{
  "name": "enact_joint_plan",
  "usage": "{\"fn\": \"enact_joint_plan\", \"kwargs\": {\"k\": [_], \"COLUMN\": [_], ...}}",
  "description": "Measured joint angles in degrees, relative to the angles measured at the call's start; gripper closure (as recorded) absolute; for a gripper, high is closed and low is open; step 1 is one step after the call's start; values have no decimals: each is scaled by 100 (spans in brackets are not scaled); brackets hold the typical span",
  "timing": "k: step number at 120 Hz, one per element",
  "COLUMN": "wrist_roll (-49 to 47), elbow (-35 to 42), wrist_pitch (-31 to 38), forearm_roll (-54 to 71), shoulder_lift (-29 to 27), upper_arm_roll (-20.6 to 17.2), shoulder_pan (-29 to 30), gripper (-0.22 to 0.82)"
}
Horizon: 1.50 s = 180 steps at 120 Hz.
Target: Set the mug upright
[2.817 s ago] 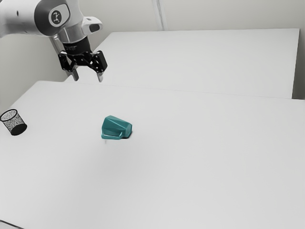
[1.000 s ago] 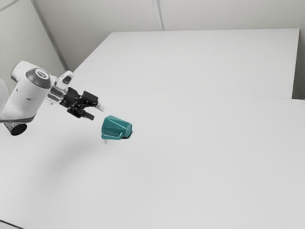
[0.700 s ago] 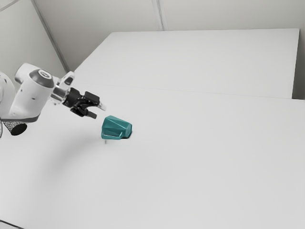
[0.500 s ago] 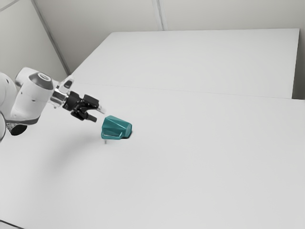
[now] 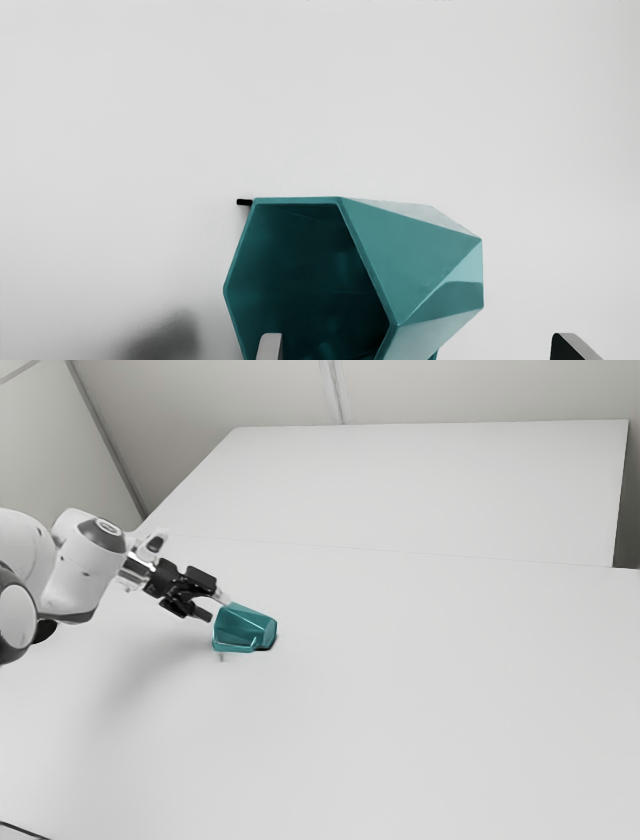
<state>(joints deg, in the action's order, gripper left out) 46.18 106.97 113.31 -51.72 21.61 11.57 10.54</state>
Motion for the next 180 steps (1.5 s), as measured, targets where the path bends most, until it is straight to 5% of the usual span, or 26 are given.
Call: {"fn": "enact_joint_plan", "kwargs": {"k": [112, 180], "wrist_roll": [1063, 1472], "elbow": [174, 148], "wrist_pitch": [-306, -351], "forearm_roll": [-1347, -1413], "shoulder_lift": [392, 370], "upper_arm_roll": [-66, -74], "shoulder_pan": [88, 69], "gripper": [4, 59]}}
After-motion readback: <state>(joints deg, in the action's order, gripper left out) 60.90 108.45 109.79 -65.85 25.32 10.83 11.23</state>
